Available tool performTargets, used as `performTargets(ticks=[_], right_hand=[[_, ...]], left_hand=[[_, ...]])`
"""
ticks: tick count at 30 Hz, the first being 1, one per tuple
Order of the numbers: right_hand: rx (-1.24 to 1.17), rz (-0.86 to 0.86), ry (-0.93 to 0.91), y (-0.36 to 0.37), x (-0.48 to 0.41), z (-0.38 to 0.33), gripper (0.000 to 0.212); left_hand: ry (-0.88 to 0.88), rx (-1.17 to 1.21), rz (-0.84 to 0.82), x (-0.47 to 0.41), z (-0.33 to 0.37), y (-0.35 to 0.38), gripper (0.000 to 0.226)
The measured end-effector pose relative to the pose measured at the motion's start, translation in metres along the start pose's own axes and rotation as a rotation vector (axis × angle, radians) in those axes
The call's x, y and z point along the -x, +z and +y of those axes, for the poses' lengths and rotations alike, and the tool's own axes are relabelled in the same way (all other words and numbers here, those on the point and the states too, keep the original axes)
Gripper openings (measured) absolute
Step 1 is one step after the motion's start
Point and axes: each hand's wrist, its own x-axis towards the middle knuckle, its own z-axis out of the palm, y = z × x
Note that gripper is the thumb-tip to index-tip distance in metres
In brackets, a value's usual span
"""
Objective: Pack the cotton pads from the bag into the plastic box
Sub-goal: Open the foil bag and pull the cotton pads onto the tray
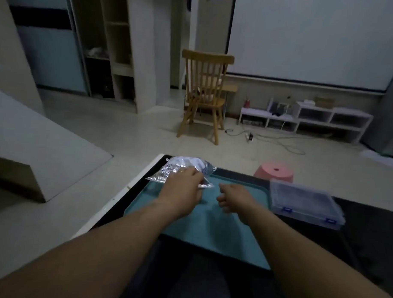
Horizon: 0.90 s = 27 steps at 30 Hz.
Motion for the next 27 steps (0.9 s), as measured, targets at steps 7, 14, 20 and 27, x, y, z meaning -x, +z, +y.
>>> performTargets(ticks=[7,14,20,27], right_hand=[[0.182,-0.071,-0.094,0.009,-0.031,0.010,0.021],[0.096,-0.099,-0.163,-0.004,-0.001,0.022,0.023],[0.078,0.134,-0.104,-0.035,0.019,0.036,0.030],[-0.146,0.088,0.011,-0.037,0.036,0.040,0.024]], left_hand=[[0.140,-0.292,0.058,-0.032,-0.001,0.057,0.026],[0.368,-0.384,0.132,-0.014,0.010,0.052,0.021],[0.202,-0.421,0.102,0.045,-0.015,0.025,0.042],[-0.069,-0.358,0.021,0.098,-0.038,0.001,0.038]])
